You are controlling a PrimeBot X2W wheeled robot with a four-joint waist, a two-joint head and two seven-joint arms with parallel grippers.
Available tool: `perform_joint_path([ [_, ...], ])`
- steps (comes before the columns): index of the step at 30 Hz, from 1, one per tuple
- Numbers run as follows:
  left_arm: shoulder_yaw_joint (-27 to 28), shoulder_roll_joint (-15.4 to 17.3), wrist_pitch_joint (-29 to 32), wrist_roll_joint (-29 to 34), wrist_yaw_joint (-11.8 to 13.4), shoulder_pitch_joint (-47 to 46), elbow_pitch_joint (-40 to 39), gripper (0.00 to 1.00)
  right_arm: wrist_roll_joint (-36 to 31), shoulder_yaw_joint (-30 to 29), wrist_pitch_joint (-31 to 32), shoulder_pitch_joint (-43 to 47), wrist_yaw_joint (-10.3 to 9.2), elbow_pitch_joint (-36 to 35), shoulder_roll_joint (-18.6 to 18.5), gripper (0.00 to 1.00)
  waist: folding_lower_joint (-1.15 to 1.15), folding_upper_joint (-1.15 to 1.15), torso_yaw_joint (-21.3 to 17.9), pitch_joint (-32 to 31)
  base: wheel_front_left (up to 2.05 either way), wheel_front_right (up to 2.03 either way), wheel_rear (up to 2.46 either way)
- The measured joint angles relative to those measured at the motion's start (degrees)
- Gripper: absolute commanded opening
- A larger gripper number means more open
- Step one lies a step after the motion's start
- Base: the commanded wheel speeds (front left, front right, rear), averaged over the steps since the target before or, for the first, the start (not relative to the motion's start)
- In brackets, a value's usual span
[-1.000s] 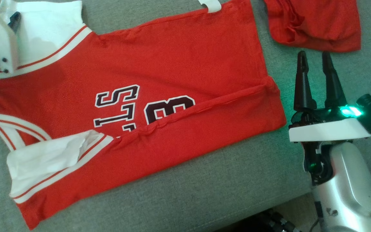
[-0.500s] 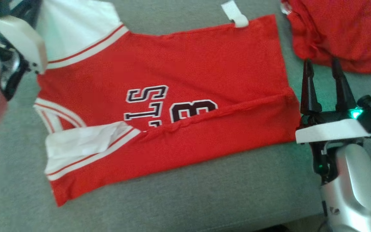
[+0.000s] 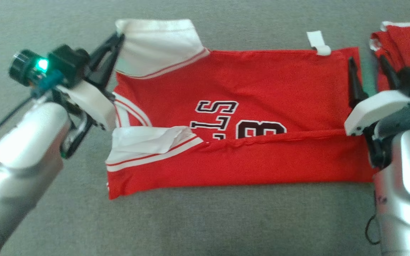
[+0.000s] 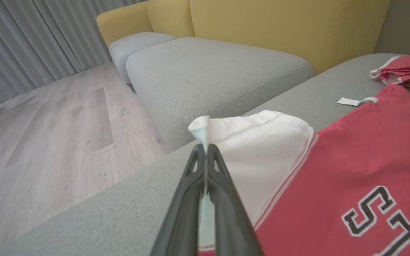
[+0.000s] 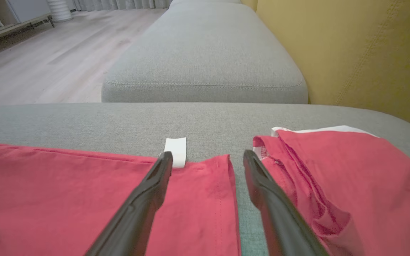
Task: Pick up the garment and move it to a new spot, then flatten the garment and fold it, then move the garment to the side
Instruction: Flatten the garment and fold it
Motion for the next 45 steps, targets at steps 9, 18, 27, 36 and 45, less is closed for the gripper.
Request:
perform_joint_path([
  [9, -1.8, 1.5, 2.2, 0.3, 3.4, 3.7, -12.3, 0.0, -4.1, -2.8, 4.1, -9.0, 0.0, 15.5, -6.0, 1.0, 0.01, 0.0, 4.2, 0.5, 0.0, 0.0, 0.0],
  [18, -2.2, 2.4, 3.6, 0.3, 3.8, 3.7, -15.2, 0.0, -7.5, -4.3, 2.9, -14.2, 0.0, 25.2, -8.0, 1.0, 0.01, 0.0, 5.4, 2.7, 0.0, 0.0, 0.0],
  [27, -2.3, 2.4, 3.6, 0.3, 3.8, 3.7, -14.5, 0.0, -7.6, -1.1, 0.3, -19.8, 0.0, 32.7, -9.6, 0.0, 0.01, 0.0, 5.8, 4.0, 0.0, 0.0, 0.0],
  [36, -1.1, 2.4, 4.1, -0.4, 6.0, 2.9, -9.9, 0.0, -2.9, 2.7, -4.0, -22.3, 0.0, 37.1, -9.6, 0.0, 0.01, 0.0, 4.3, 3.0, 0.0, 0.0, 0.0],
  [45, -0.2, 2.3, 4.6, -0.2, 4.6, -3.6, -1.0, 0.0, 8.1, 7.5, -7.1, -28.4, 0.0, 36.2, -7.9, 0.0, 0.01, 0.0, 2.0, 3.8, 0.0, 0.0, 0.0],
])
